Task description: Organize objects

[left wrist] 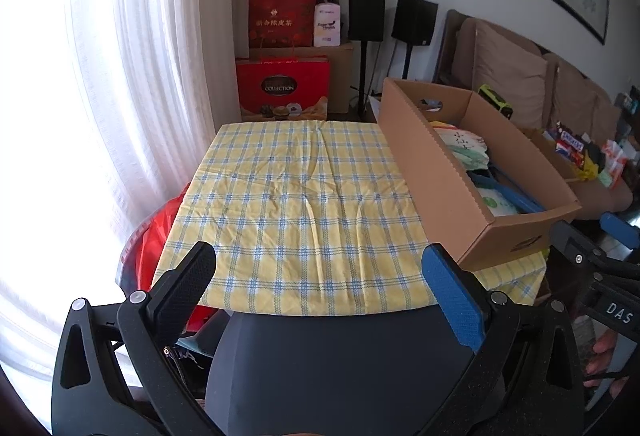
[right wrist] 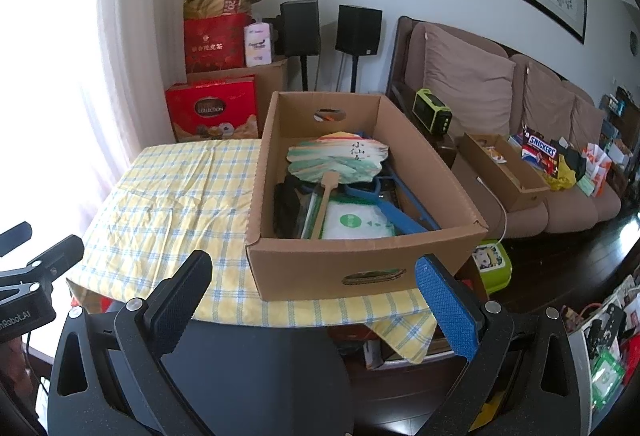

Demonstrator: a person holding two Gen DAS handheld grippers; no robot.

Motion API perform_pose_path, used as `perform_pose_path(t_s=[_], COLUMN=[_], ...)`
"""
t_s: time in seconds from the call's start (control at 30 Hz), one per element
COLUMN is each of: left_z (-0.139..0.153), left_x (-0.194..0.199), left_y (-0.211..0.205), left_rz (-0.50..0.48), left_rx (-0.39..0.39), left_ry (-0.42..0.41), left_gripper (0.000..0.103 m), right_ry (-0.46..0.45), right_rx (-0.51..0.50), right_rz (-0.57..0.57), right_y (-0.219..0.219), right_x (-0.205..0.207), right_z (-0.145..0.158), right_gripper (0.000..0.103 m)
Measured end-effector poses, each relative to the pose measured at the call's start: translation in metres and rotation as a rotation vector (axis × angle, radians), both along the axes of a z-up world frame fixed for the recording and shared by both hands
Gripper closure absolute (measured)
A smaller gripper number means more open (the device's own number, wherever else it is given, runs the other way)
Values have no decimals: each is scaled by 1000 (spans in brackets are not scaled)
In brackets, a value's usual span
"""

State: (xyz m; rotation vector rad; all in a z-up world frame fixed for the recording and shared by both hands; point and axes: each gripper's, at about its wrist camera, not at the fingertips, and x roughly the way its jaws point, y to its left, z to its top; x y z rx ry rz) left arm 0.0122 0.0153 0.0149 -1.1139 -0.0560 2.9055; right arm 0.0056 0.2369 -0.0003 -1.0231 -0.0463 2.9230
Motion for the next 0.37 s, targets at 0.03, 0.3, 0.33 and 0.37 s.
perform_pose_path(t_s=[0.03,0.3,0.33,0.37], left_z=[0,1,1,1], left_x=[0,1,1,1], left_y=[0,2,2,2], left_rz=[0,1,-1,-1], left_rx=[0,-4,-2,-1], left_ry=[1,4,2,0], left_gripper=[0,0,0,0], right_ry=[0,2,3,3], right_rx=[-1,-2,-3,-3], right_rz=[-1,2,2,2], right_y=[0,-1,-1,-1], right_x=[0,1,1,1], right_z=[0,1,1,1], right_gripper=[0,0,0,0])
